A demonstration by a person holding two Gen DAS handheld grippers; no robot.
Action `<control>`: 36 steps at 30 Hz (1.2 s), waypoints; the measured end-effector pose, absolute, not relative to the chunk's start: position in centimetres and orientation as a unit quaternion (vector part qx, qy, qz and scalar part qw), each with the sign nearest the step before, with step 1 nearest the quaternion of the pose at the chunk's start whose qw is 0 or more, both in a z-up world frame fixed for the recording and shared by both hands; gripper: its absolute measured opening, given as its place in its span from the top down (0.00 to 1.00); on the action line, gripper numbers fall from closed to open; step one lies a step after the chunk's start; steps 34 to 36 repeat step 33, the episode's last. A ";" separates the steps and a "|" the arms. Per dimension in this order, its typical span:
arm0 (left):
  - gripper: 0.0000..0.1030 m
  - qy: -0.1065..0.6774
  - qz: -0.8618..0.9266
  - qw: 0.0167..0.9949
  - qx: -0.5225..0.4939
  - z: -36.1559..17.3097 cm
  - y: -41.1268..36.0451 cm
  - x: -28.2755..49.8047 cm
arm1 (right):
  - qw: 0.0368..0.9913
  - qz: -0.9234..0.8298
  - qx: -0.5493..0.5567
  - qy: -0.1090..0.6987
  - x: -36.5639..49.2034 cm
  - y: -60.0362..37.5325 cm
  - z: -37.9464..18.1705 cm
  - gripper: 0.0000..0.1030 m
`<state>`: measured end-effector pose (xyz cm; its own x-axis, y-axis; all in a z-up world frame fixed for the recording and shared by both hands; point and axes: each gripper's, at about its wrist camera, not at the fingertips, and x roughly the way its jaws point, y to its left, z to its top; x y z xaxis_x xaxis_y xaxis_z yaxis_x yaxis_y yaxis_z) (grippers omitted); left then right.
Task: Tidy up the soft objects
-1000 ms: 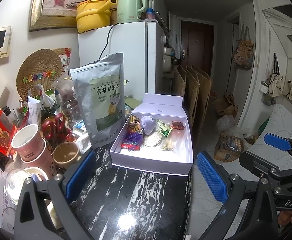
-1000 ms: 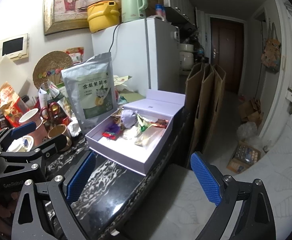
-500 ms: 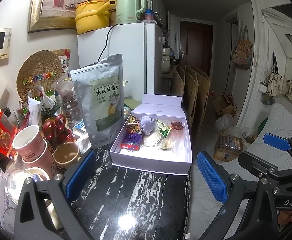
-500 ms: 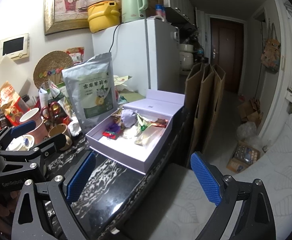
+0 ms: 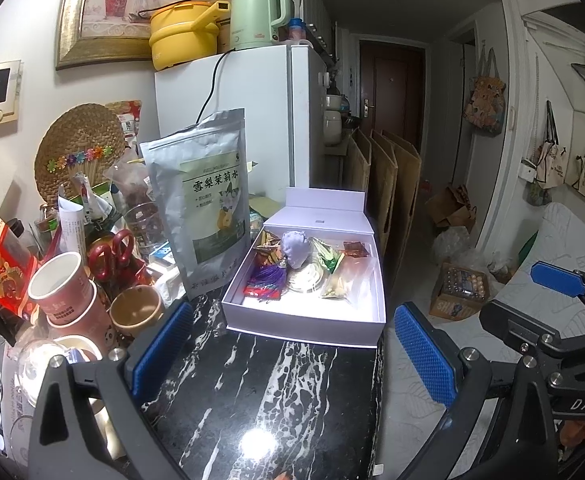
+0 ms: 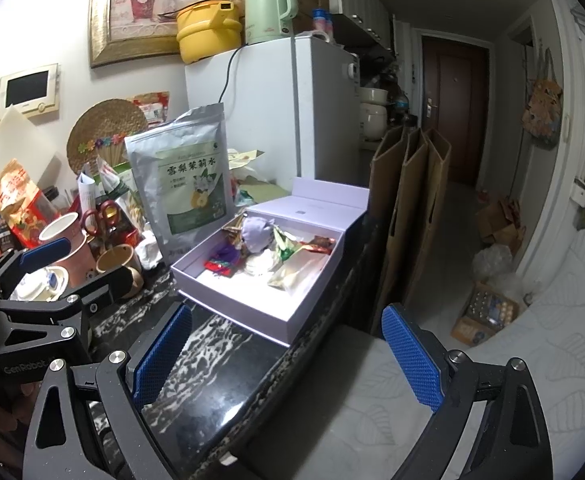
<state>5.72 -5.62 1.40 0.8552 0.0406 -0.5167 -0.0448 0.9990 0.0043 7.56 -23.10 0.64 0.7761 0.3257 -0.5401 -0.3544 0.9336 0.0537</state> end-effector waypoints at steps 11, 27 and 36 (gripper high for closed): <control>0.00 0.268 0.019 0.963 -0.014 1.7 -5.3 5.4 | 0.942 0.179 -0.031 0.281 7.2 -23.2 0.8 0.06; 0.00 0.270 0.016 0.963 -0.004 1.7 -5.9 5.0 | 0.943 0.176 -0.033 0.281 6.6 -23.2 0.9 0.05; 0.00 0.263 0.028 0.965 0.003 1.7 -6.1 4.8 | 0.943 0.174 -0.032 0.283 6.5 -23.4 0.8 0.05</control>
